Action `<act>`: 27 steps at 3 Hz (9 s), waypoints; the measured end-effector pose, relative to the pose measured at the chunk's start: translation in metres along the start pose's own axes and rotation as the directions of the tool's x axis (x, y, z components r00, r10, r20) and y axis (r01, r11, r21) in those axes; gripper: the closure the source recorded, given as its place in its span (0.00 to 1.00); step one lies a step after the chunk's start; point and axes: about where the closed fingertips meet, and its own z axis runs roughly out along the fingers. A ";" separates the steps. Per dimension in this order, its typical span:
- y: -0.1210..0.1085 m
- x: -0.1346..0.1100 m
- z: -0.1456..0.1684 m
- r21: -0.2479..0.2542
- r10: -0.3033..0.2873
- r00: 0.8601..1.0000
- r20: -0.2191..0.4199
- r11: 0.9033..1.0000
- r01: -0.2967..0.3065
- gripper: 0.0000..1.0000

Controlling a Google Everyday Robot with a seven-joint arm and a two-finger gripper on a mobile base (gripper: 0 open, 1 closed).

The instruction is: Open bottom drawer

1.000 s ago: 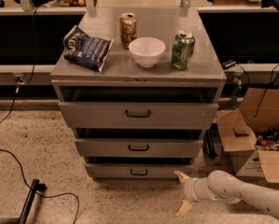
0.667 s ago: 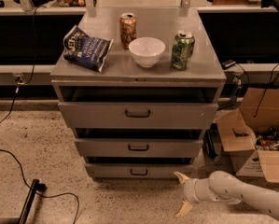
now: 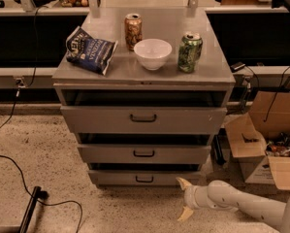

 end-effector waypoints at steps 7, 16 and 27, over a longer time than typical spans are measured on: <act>-0.064 0.034 0.046 0.093 -0.143 0.990 -0.021 0.985 0.144 0.00; -0.096 0.050 0.093 0.066 -0.169 0.971 -0.167 0.981 0.182 0.10; 0.001 0.007 0.077 -0.161 -0.038 0.999 -0.023 0.986 0.034 0.01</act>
Offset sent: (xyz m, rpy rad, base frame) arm 0.0388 0.0059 -0.0145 -0.0019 -0.0581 0.1362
